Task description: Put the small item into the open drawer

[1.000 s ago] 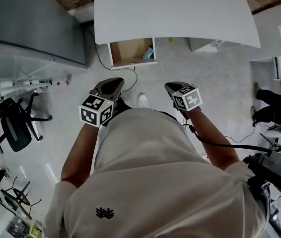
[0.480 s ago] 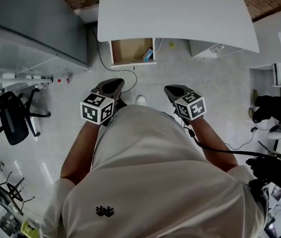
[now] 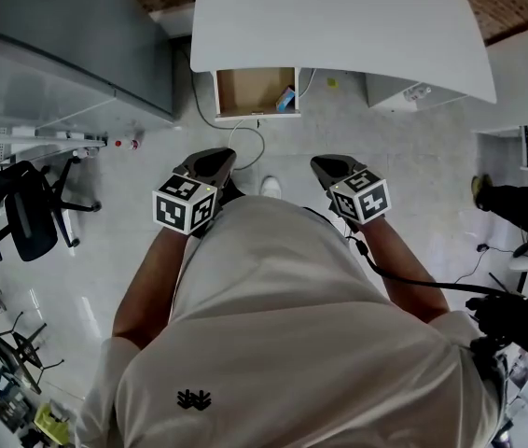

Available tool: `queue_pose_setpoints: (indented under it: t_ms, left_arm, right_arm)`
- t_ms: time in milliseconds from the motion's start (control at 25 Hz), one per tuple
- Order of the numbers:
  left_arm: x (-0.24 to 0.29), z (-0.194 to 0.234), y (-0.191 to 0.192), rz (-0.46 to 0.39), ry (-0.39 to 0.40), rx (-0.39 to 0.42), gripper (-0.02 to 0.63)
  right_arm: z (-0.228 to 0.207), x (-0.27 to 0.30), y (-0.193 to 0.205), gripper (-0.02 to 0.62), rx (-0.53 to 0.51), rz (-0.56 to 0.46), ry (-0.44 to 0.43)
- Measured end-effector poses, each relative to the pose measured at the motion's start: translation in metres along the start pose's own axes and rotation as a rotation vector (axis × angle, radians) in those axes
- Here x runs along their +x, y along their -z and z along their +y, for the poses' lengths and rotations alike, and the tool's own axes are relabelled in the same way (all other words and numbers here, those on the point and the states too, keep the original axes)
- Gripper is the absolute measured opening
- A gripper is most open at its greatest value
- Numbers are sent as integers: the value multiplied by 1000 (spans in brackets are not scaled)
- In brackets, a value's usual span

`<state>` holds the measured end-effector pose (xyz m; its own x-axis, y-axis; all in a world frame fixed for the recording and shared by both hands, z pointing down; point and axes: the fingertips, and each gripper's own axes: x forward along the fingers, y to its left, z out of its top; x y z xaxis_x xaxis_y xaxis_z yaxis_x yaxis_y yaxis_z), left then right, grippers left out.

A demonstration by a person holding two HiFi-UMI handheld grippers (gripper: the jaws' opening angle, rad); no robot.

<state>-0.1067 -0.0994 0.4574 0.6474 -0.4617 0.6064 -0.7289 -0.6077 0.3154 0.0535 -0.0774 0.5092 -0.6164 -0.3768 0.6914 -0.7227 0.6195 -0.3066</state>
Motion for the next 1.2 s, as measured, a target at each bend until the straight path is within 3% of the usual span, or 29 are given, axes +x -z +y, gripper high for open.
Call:
queue_pose_setpoints:
  t_ms: [1200]
  left_arm:
    - [23,-22,7,62,27,49,31]
  right_arm:
    - [1,-11,13,29,28,-39,-17]
